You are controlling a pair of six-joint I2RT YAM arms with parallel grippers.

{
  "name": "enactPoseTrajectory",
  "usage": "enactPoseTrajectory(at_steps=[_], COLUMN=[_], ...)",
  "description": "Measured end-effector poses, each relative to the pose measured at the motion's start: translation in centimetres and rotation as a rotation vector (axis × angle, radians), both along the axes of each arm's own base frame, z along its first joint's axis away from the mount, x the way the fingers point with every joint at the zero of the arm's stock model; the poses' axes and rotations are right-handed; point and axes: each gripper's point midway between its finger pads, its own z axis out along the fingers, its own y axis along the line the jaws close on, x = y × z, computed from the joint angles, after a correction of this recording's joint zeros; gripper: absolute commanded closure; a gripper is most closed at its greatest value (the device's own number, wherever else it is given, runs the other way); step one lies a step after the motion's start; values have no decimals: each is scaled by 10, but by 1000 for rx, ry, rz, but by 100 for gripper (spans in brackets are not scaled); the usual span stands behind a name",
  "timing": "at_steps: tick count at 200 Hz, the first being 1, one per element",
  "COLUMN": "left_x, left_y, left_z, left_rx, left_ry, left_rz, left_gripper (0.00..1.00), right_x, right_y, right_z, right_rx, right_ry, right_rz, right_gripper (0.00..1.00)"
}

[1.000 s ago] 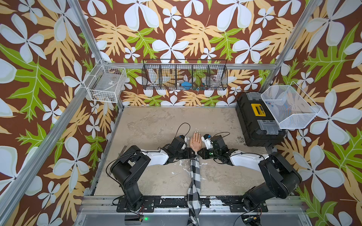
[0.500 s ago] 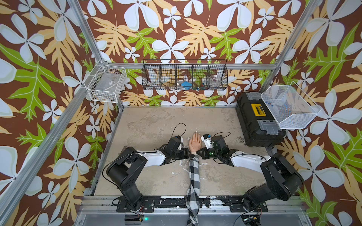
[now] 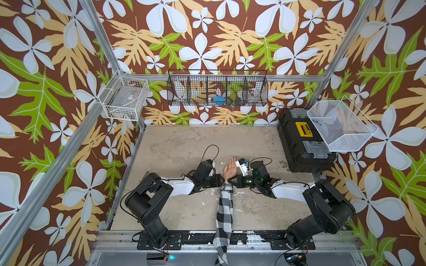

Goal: Take off the watch
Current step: Untie the watch from the hand.

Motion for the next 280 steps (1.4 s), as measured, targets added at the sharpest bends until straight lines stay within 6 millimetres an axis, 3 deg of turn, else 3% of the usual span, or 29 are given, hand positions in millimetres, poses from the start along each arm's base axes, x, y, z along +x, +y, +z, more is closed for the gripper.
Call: enactPoseTrajectory(at_steps=[20,56,79,138,192,280], left_x=[0,0,0,1,1,-6], left_y=[0,0,0,-1,-2,-15], left_z=[0,0,0,1,1,4], left_rx=[-2,-4,-7,-18,-24,-28], left_ry=[0,-1,-3,-2,-2,28], left_rz=[2,3,3,8,8,-9], left_gripper=[35,35,35,35,35,35], right_x=[0,2,8,21,22,5], right_y=[0,-1,-5,-30,-48,-43], right_z=[-1,5,11,20,11,-6], right_rx=[38,32,-11,-200,-351,-395], right_ry=[23,22,-10,-111,-120,-45], right_rz=[-9,-18,-41,-112,-130,-129], right_gripper=[94,73,67,64,65,65])
